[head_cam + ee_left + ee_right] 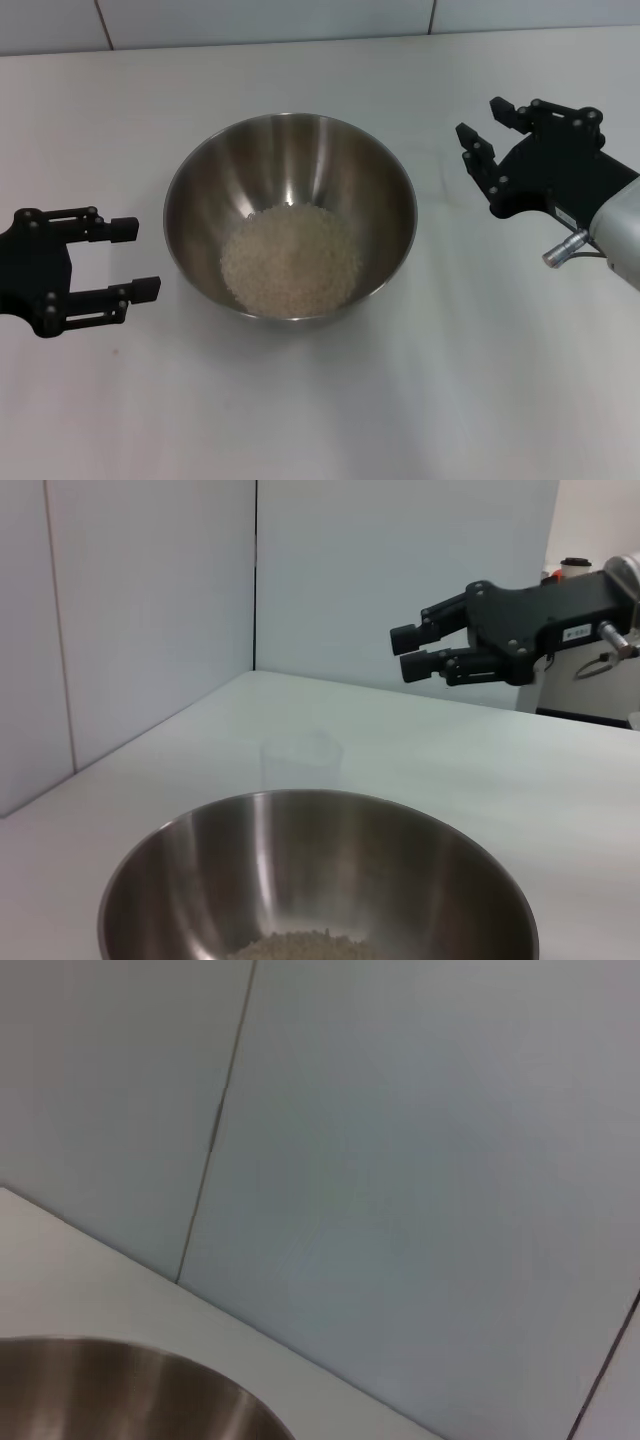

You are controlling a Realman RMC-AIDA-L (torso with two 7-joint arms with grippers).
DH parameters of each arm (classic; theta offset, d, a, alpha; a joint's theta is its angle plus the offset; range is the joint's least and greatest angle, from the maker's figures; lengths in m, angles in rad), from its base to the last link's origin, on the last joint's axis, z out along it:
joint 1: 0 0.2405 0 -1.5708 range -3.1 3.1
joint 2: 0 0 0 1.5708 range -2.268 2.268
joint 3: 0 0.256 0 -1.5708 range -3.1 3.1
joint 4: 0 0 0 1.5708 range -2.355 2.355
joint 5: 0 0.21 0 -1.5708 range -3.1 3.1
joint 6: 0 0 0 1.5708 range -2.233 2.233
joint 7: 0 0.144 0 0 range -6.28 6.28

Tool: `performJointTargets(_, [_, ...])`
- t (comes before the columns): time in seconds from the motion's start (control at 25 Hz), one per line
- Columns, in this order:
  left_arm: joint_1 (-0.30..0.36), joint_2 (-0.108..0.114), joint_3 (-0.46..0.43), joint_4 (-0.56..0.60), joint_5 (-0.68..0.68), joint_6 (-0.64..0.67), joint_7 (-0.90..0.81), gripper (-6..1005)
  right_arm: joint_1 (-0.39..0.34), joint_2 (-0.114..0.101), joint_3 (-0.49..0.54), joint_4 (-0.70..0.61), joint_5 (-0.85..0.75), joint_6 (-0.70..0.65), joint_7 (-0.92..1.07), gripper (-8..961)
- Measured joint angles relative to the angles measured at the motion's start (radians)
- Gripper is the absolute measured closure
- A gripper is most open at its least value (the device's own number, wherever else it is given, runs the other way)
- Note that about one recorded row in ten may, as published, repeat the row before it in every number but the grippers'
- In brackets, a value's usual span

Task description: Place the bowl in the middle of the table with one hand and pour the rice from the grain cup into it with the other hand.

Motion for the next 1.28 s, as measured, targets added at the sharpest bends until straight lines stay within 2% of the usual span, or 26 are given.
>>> performJointTargets(0.2, [0.002,0.0,-0.002,-0.007,0.0,0.0,0.019,320,0.014,-0.003,-0.022,0.0,0.01,-0.007,-0.018,624])
performJointTargets(0.32, [0.004,0.0,-0.002,-0.009,0.0,0.0,0.021,321,0.027,0.01,-0.038,0.051,0.014,-0.075,-0.014,625])
performJointTargets(0.4, [0.004,-0.001,-0.003,-0.011,0.0,0.0,0.025,321,0.016,0.05,-0.022,0.093,0.014,-0.159,-0.004,625])
performJointTargets(0.44, [0.004,-0.001,-0.004,-0.012,0.0,-0.001,0.031,321,-0.008,0.107,0.008,0.143,-0.001,-0.27,-0.003,625])
performJointTargets(0.48, [0.005,-0.002,-0.005,-0.013,0.0,-0.001,0.038,321,-0.008,0.107,0.008,0.143,-0.001,-0.27,-0.003,625])
performJointTargets(0.56, [0.006,-0.002,-0.006,-0.013,-0.001,-0.001,0.046,321,-0.023,0.142,0.029,0.195,-0.023,-0.377,-0.011,625])
performJointTargets(0.6, [0.006,-0.003,-0.006,-0.013,-0.003,-0.001,0.048,321,-0.024,0.148,0.036,0.228,-0.03,-0.451,-0.013,625])
performJointTargets(0.64, [0.008,-0.003,-0.01,-0.016,-0.006,0.0,0.048,321,-0.014,0.148,0.046,0.29,-0.031,-0.571,0.007,625])
performJointTargets(0.68, [0.008,-0.003,-0.01,-0.016,-0.006,0.0,0.048,321,-0.014,0.148,0.046,0.29,-0.031,-0.571,0.007,625])
performJointTargets(0.76, [0.009,-0.003,-0.016,-0.018,-0.007,0.0,0.048,321,0.005,0.15,0.073,0.368,-0.007,-0.674,0.055,625])
performJointTargets(0.84, [0.012,-0.004,-0.019,-0.022,-0.017,0.0,0.048,321,0.055,0.148,0.11,0.48,0.077,-0.801,0.124,625])
performJointTargets(0.88, [0.012,-0.004,-0.019,-0.022,-0.017,0.0,0.048,321,0.055,0.148,0.11,0.48,0.077,-0.801,0.124,625])
performJointTargets(0.96, [0.017,-0.003,-0.02,-0.024,-0.027,0.001,0.055,321,0.102,0.125,0.107,0.577,0.071,-0.91,0.132,625])
performJointTargets(1.0, [0.019,-0.003,-0.02,-0.022,-0.03,0.001,0.059,321,0.12,0.112,0.103,0.621,0.04,-0.961,0.133,625])
performJointTargets(1.04, [0.02,-0.003,-0.019,-0.021,-0.036,0.002,0.066,321,0.15,0.092,0.102,0.72,-0.077,-1.093,0.135,625])
performJointTargets(1.08, [0.02,-0.003,-0.019,-0.021,-0.036,0.002,0.066,321,0.15,0.092,0.102,0.72,-0.077,-1.093,0.135,625])
performJointTargets(1.12, [0.02,-0.003,-0.019,-0.022,-0.04,0.004,0.066,321,0.162,0.092,0.115,0.802,-0.191,-1.223,0.139,625])
performJointTargets(1.16, [0.02,-0.003,-0.018,-0.023,-0.042,0.005,0.066,321,0.162,0.092,0.115,0.802,-0.191,-1.223,0.139,625])
performJointTargets(1.24, [0.02,-0.002,-0.019,-0.025,-0.044,0.007,0.067,321,0.164,0.093,0.135,0.872,-0.297,-1.362,0.167,625])
performJointTargets(1.28, [0.02,-0.002,-0.02,-0.025,-0.044,0.012,0.068,321,0.164,0.093,0.135,0.872,-0.297,-1.362,0.167,625])
